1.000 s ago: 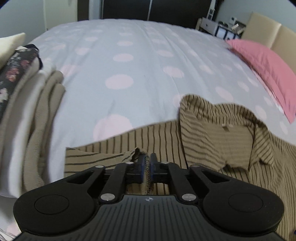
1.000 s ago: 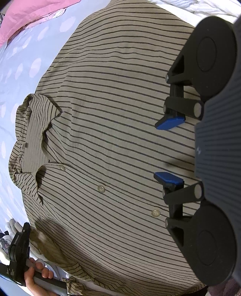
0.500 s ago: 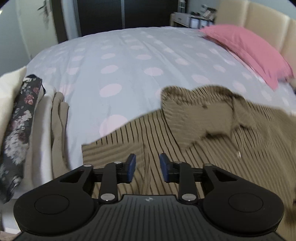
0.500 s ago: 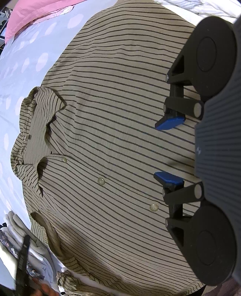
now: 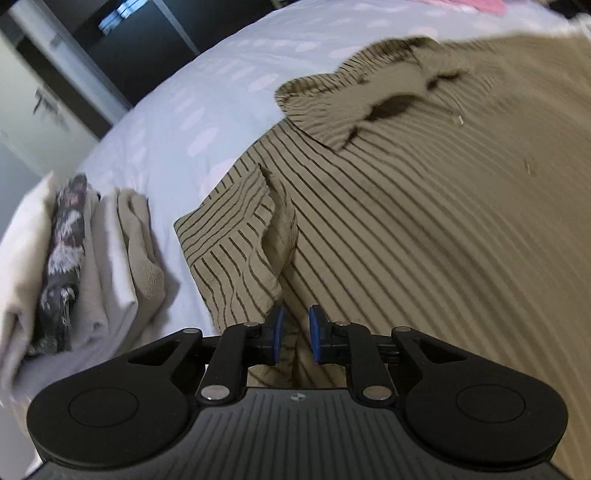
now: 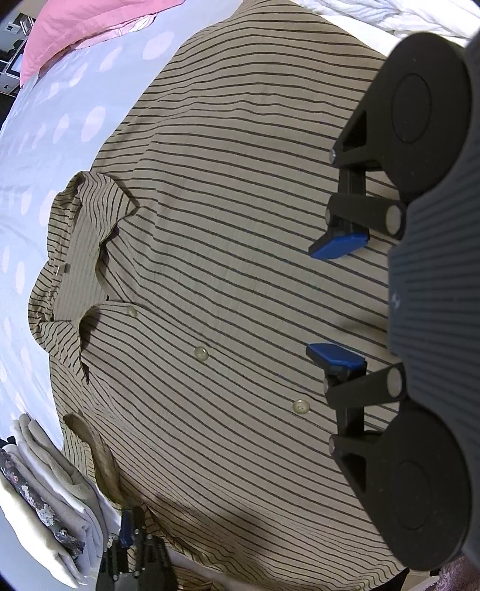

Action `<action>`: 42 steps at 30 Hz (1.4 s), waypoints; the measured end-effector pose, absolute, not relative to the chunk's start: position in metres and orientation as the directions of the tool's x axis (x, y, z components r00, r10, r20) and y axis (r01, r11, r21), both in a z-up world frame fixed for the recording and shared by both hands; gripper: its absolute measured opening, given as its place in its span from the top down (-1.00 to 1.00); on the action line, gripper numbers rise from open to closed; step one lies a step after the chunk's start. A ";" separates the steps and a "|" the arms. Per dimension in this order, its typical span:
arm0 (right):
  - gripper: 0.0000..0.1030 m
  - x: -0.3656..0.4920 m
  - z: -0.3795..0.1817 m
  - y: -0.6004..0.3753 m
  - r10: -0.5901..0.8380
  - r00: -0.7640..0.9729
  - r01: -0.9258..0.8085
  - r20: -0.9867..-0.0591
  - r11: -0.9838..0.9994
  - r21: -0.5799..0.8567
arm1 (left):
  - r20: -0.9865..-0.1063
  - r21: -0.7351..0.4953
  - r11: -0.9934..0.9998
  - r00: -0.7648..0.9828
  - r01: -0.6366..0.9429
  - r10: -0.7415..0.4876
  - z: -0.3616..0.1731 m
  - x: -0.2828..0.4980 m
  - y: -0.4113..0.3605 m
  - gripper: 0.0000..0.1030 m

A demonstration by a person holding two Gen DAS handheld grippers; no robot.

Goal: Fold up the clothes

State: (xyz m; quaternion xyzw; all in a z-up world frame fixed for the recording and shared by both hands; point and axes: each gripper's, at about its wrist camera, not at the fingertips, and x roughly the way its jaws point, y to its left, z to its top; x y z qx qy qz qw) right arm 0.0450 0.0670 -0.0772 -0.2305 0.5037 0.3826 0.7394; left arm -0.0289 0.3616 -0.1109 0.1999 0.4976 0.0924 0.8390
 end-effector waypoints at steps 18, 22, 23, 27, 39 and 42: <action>-0.05 0.045 -0.082 0.073 0.330 0.184 -0.812 -0.926 0.582 0.046 | -0.791 0.447 0.894 0.466 0.000 0.396 -0.141 -0.030 0.392 0.96; -0.05 0.043 -0.080 0.073 0.336 0.187 -0.815 -0.923 0.577 0.045 | -0.784 0.355 0.934 0.532 -0.037 0.319 -0.116 -0.035 0.394 0.98; -0.05 0.042 -0.080 0.073 0.336 0.188 -0.816 -0.923 0.577 0.044 | -0.788 0.316 0.948 0.548 -0.030 0.280 -0.110 -0.037 0.393 0.98; -0.05 0.041 -0.081 0.072 0.332 0.192 -0.816 -0.924 0.576 0.038 | -0.810 0.224 0.975 0.558 0.009 0.181 -0.103 -0.043 0.385 0.98; -0.05 0.041 -0.079 0.066 0.328 0.215 -0.810 -0.920 0.586 0.020 | -0.855 0.201 0.979 0.495 0.038 0.156 -0.097 -0.076 0.371 0.32; -0.05 0.038 -0.080 0.065 0.329 0.216 -0.815 -0.919 0.579 0.016 | -0.857 0.263 0.965 0.463 0.016 0.226 -0.100 -0.091 0.372 0.13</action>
